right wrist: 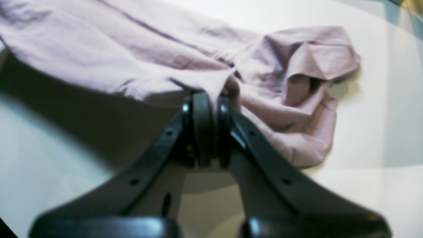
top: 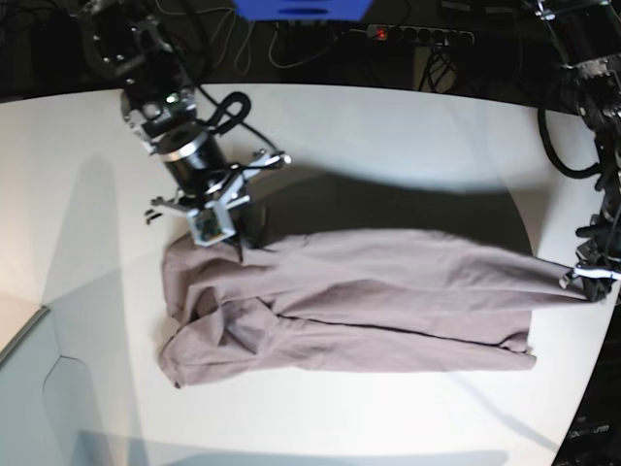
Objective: Layout the t-shirt on the table in an organized manner, then fold the t-shirt properly
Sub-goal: 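Lift the shirt edge with both grippers and drag it across the table, then release the shirt with the right gripper and regrasp its collar edge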
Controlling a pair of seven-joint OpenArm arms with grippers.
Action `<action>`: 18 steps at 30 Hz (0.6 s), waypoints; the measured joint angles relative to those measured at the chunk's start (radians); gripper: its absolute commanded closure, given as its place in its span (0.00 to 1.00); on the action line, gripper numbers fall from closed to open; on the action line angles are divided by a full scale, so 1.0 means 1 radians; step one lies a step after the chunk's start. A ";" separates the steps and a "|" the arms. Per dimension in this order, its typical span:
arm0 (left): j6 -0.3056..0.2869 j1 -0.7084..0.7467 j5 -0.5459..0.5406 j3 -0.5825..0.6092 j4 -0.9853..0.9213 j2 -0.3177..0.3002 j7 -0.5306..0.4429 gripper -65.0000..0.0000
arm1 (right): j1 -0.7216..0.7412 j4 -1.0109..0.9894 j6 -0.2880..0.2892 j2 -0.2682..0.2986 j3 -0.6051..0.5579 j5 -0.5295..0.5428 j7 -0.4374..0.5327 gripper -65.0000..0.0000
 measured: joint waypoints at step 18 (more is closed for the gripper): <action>0.001 -0.100 0.003 -0.090 -0.039 -0.034 0.003 1.00 | -0.065 -0.099 0.000 -0.054 0.003 -0.024 0.010 0.38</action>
